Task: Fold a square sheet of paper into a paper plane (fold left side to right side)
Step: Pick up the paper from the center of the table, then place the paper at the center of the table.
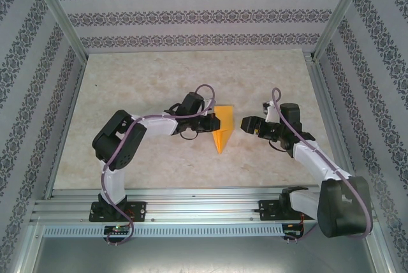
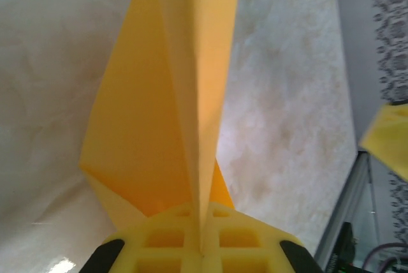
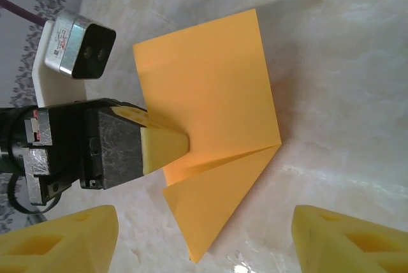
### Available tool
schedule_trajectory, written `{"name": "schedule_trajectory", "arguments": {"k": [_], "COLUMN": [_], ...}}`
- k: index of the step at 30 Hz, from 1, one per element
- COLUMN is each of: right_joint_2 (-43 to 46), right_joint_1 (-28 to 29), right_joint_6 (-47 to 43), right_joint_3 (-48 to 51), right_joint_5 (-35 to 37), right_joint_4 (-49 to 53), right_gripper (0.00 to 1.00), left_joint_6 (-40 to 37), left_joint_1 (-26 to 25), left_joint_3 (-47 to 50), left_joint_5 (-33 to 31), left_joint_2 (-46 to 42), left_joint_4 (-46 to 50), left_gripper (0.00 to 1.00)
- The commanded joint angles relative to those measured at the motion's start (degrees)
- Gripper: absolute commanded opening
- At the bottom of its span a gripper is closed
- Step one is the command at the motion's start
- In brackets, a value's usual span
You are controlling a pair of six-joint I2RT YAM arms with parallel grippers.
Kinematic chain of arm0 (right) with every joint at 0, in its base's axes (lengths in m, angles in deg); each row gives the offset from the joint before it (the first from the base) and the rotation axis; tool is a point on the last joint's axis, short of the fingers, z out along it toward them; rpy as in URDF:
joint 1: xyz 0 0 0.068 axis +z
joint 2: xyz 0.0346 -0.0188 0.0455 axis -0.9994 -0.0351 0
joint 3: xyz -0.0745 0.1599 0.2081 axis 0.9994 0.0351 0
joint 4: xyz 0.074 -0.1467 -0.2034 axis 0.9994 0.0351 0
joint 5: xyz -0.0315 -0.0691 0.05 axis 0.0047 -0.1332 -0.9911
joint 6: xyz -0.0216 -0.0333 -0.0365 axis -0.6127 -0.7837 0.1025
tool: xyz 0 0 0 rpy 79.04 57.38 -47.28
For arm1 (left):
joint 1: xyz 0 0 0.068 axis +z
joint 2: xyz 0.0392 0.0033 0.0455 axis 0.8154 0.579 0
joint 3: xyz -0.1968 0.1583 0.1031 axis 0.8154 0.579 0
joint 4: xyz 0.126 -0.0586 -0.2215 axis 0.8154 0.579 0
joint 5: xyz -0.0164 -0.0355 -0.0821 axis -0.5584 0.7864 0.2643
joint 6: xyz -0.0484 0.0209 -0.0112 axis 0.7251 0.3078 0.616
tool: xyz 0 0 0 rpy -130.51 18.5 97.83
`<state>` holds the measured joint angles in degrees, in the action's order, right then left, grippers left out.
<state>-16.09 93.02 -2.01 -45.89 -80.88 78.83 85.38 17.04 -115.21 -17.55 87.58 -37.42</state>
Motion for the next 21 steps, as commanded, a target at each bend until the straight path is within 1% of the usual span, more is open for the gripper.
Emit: {"name": "schedule_trajectory", "arguments": {"k": [1, 3, 6, 8, 11, 14, 16, 18, 21], "right_joint_2": [-4.79, -7.73, -10.56, -12.82, -15.13, -15.51, -15.33, -15.05, -14.37], "right_joint_1": [-0.75, -0.75, -0.73, -0.73, -0.39, -0.33, -0.35, -0.27, -0.14], "right_joint_6": [2.43, 2.91, 2.05, 2.47, 5.69, 5.73, 6.08, 6.81, 7.73], "right_joint_3": [0.26, -0.37, -1.28, -1.79, -1.51, -1.27, -1.03, -0.73, -0.22], "right_joint_5": [-10.36, -12.4, -13.08, -14.79, -17.35, -17.59, -18.19, -18.9, -18.93], "right_joint_4": [-12.63, -15.14, -16.75, -18.65, -24.16, -24.47, -25.05, -25.86, -26.56], "right_gripper": [0.7, 0.67, 0.67, 0.67, 0.62, 0.59, 0.54, 0.46, 0.29], "left_joint_6": [1.81, 1.51, 0.22, -0.13, -0.34, -0.32, -0.47, -0.42, -0.02], "left_joint_1": [1.32, 1.52, 1.63, 1.64, 1.72, 1.68, 1.81, 1.95, 2.15], "left_joint_3": [2.66, 3.31, 3.54, 3.77, 3.7, 3.69, 3.69, 3.53, 3.43], "left_joint_5": [7.69, 9.9, 12.21, 13.29, 15.13, 15.85, 15.87, 15.95, 15.96], "left_joint_2": [-3.48, -4.28, -5.34, -5.77, -5.71, -5.75, -5.83, -5.64, -5.36], "left_joint_4": [-13.38, -15.2, -15.49, -15.81, -16.6, -16.66, -16.53, -16.34, -16.65], "left_gripper": [0.04, 0.04, 0.04, 0.03, 0.03, 0.03, 0.03, 0.03, 0.05]}}
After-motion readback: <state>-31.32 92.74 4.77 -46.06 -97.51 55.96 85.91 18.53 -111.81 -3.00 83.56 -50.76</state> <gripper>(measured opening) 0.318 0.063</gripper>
